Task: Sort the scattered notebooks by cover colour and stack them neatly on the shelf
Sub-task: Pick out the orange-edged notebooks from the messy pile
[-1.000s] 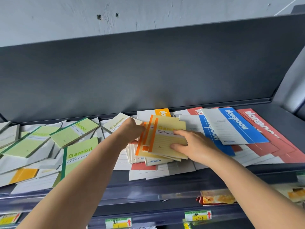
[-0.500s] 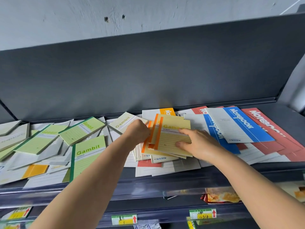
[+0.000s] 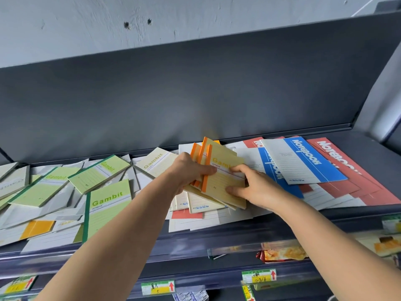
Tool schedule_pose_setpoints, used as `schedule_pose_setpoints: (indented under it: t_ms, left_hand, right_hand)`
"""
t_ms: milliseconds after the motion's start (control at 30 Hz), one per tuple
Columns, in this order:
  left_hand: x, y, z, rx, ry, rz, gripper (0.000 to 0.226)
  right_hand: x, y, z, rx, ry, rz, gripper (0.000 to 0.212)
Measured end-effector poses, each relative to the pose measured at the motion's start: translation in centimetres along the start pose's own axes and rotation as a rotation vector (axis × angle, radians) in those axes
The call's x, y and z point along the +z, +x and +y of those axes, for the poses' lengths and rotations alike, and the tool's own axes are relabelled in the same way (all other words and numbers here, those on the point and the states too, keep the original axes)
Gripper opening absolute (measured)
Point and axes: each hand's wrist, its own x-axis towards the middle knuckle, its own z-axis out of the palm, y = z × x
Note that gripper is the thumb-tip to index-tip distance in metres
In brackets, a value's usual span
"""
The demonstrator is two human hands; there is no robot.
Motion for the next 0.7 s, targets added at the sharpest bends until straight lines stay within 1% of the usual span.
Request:
schedule_pose_setpoints:
  t_ms: [67, 100, 133, 167, 233, 267, 300, 367, 467, 567, 667, 700]
  left_hand:
    - [0.1, -0.4, 0.0, 0.036, -0.051, 0.016, 0.038]
    - [0.2, -0.8, 0.2, 0.066, -0.083, 0.014, 0.037]
    - [0.2, -1.2, 0.4, 0.107, -0.116, 0.001, 0.038]
    - [0.3, -1.7, 0.7, 0.152, -0.148, -0.019, 0.042]
    - [0.6, -3.0, 1.2, 0.239, -0.227, -0.083, 0.044]
    - [0.9, -3.5, 1.3, 0.276, -0.255, -0.121, 0.039]
    - [1.3, -3.9, 1.5, 0.305, -0.266, -0.163, 0.035]
    - [2.4, -4.6, 1.9, 0.326, -0.273, -0.230, 0.039]
    - [5.3, -5.4, 2.0, 0.340, -0.257, -0.382, 0.041]
    - [8.7, -6.9, 2.0, 0.370, -0.191, -0.544, 0.037]
    - [13.0, -9.6, 2.0, 0.391, -0.106, -0.746, 0.032]
    - [14.2, -10.6, 1.9, 0.395, -0.079, -0.791, 0.028]
  right_hand:
    - [0.0, -0.1, 0.0, 0.007, 0.155, 0.012, 0.085]
    - [-0.2, -0.2, 0.0, 0.022, 0.262, 0.057, 0.093]
    - [-0.4, -0.4, 0.0, 0.056, 0.371, 0.118, 0.091]
    - [-0.8, -0.7, 0.0, 0.085, 0.468, 0.183, 0.080]
    - [-1.3, -1.5, 0.6, 0.110, 0.567, 0.269, 0.045]
    - [-1.3, -2.2, 0.8, 0.110, 0.608, 0.293, 0.035]
    - [-1.4, -3.2, 1.1, 0.101, 0.660, 0.323, 0.030]
    - [-1.4, -5.2, 1.5, 0.101, 0.714, 0.415, 0.028]
    - [-1.1, -8.6, 2.5, 0.205, 0.687, 0.613, 0.024]
    - [-0.4, -13.2, 3.6, 0.337, 0.674, 0.781, 0.019]
    - [0.4, -19.6, 4.4, 0.435, 0.721, 0.944, 0.015]
    - [0.7, -21.5, 4.5, 0.469, 0.745, 0.979, 0.013]
